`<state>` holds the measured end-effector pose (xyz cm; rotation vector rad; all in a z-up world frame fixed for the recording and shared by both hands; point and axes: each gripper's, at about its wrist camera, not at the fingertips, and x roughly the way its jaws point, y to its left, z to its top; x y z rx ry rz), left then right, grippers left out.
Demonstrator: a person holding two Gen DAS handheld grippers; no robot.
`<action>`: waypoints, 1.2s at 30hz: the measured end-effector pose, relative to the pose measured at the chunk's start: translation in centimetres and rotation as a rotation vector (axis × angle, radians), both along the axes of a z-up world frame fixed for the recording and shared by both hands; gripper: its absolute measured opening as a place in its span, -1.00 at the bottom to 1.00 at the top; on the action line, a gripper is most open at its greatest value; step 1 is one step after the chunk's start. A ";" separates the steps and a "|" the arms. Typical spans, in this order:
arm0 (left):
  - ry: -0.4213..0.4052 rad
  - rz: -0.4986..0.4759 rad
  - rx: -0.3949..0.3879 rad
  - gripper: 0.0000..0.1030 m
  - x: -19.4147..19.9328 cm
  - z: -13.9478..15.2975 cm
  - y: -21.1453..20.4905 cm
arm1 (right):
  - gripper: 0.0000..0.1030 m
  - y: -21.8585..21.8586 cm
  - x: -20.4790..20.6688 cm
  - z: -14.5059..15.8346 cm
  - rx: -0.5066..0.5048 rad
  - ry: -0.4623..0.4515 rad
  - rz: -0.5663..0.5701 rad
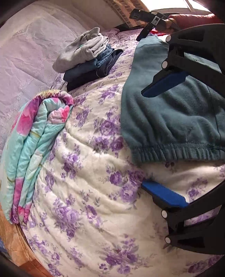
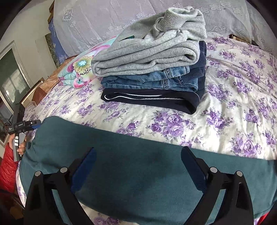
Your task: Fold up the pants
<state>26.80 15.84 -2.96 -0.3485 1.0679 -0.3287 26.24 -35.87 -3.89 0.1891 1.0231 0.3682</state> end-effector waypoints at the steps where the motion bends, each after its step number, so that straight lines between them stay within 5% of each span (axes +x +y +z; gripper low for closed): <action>1: -0.006 -0.010 -0.021 0.26 0.0 0.0 -0.2 | 0.74 0.3 0.7 -0.3 -0.027 0.001 0.018; 3: -0.008 -0.011 -0.048 -0.41 0.5 -0.4 -0.3 | 0.53 1.1 2.0 -1.0 -0.057 0.009 0.059; 4: -0.008 -0.010 -0.055 -0.54 0.7 -0.7 -0.3 | 0.36 1.4 2.7 -1.4 -0.061 0.016 0.086; 10: -0.094 -0.022 -0.085 -0.56 0.4 0.0 -0.2 | 0.30 3.6 3.9 -3.2 -0.128 0.021 0.258; 14: -0.093 -0.013 -0.093 -0.56 0.6 0.0 -0.1 | 0.19 4.2 3.0 -3.7 -0.176 0.004 0.259; 15: -0.096 -0.010 -0.094 -0.56 0.5 0.1 -0.1 | 0.07 4.5 2.5 -3.4 -0.187 0.001 0.256; 17: -0.114 -0.007 -0.094 -0.56 0.2 0.8 -0.1 | -0.86 5.2 1.4 -2.4 -0.215 0.004 0.256; 21: -0.152 -0.006 -0.119 -0.56 -0.9 2.5 -0.3 | -0.90 6.0 -1.8 0.2 -0.288 -0.049 0.236; 30: -0.285 -0.043 -0.129 -0.56 -9.2 8.3 0.0 | -0.90 4.7 -15.3 9.7 -0.243 -0.239 0.142; 36: -0.248 -0.052 -0.122 -0.53 -17.0 7.2 1.2 | -0.91 6.7 -26.4 9.3 -0.207 -0.253 0.149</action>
